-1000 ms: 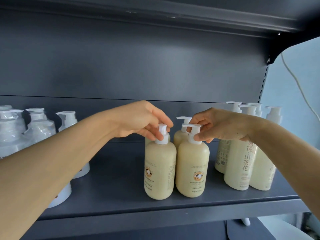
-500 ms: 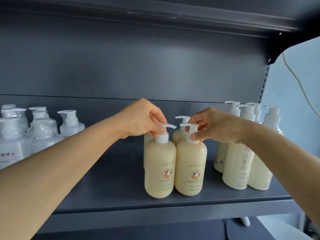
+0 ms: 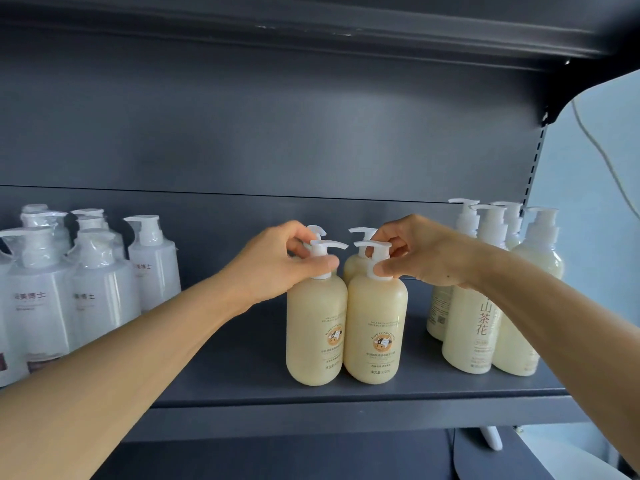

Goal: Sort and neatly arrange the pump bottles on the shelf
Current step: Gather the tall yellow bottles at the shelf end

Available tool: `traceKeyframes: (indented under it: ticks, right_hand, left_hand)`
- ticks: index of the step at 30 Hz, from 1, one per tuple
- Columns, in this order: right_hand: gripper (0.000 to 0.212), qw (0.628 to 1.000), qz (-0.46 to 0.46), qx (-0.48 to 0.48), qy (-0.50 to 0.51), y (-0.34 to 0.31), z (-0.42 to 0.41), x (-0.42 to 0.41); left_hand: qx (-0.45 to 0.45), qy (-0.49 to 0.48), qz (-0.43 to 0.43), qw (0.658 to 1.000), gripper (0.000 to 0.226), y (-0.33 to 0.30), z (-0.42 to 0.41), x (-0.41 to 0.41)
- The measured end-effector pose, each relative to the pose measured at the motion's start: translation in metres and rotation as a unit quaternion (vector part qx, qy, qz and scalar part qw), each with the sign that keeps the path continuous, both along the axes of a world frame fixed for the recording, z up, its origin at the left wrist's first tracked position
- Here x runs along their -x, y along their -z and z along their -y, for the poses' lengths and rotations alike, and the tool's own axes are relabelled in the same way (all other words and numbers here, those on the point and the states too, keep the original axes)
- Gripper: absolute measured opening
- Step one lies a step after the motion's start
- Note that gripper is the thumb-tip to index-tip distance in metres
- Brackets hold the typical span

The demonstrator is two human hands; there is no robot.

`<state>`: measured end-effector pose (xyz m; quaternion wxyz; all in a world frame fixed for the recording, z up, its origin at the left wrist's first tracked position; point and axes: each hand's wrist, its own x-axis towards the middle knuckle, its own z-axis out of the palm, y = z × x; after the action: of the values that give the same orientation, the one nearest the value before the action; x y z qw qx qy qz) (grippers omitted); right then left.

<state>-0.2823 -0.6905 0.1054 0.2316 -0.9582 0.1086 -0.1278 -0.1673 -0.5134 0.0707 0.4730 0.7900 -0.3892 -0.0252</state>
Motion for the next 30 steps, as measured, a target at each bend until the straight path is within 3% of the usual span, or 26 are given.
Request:
traceKeyframes:
  ticks: [7, 15, 22, 30]
  right_hand:
    - [0.049, 0.997, 0.038, -0.069, 0.024, 0.020, 0.004, 0.007]
    - [0.071, 0.993, 0.025, -0.109, 0.025, 0.058, 0.010, 0.017]
    - [0.064, 0.991, 0.042, -0.129, 0.008, 0.060, 0.013, 0.016]
    - [0.055, 0.984, 0.048, -0.169, -0.002, 0.063, 0.015, 0.020]
  left_hand:
    - [-0.068, -0.082, 0.020, 0.994, 0.086, 0.052, -0.002, 0.022]
    - [-0.029, -0.092, -0.021, 0.995, 0.074, 0.058, 0.001, 0.018]
    - [-0.026, -0.081, -0.028, 0.996, 0.070, 0.062, -0.003, 0.017]
    - [-0.107, -0.074, -0.036, 0.991, 0.080, 0.089, -0.005, 0.025]
